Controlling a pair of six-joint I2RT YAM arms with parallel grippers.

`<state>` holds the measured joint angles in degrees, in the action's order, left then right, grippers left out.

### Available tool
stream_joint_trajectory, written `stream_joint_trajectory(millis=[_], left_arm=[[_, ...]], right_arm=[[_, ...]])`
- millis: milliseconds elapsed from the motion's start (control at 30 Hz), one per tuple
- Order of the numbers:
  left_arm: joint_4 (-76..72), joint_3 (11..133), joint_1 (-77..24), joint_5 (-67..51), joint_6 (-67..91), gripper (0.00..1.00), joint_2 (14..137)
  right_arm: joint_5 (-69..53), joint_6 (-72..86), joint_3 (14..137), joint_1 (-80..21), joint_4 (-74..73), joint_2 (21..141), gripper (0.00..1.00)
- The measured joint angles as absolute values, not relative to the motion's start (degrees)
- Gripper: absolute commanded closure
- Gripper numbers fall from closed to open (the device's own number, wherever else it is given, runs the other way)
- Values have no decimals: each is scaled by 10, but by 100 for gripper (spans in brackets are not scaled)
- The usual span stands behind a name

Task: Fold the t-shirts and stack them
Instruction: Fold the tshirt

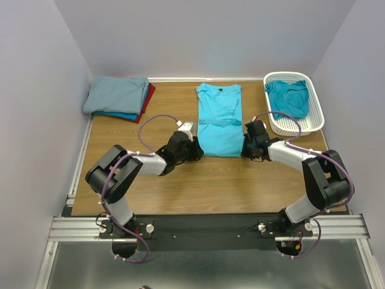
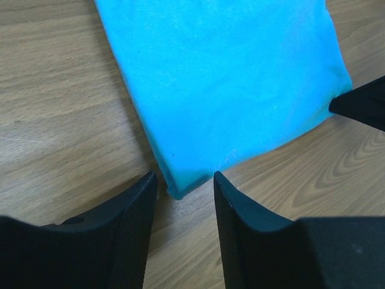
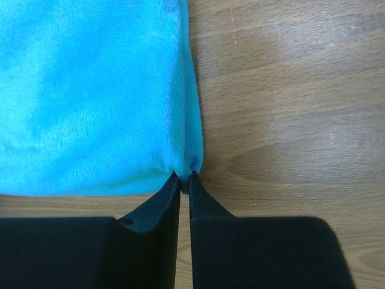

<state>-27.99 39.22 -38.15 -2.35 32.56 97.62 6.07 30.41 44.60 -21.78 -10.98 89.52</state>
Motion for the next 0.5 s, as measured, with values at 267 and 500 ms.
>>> stream_joint_trajectory(millis=[267, 500], left_arm=[[-255, 409, -389, 5, 326, 59, 991], [-243, 428, -398, 17, 326, 68, 1006]], right_arm=[[61, 304, 444, -218, -106, 895, 86], [61, 304, 442, -218, -102, 895, 91]])
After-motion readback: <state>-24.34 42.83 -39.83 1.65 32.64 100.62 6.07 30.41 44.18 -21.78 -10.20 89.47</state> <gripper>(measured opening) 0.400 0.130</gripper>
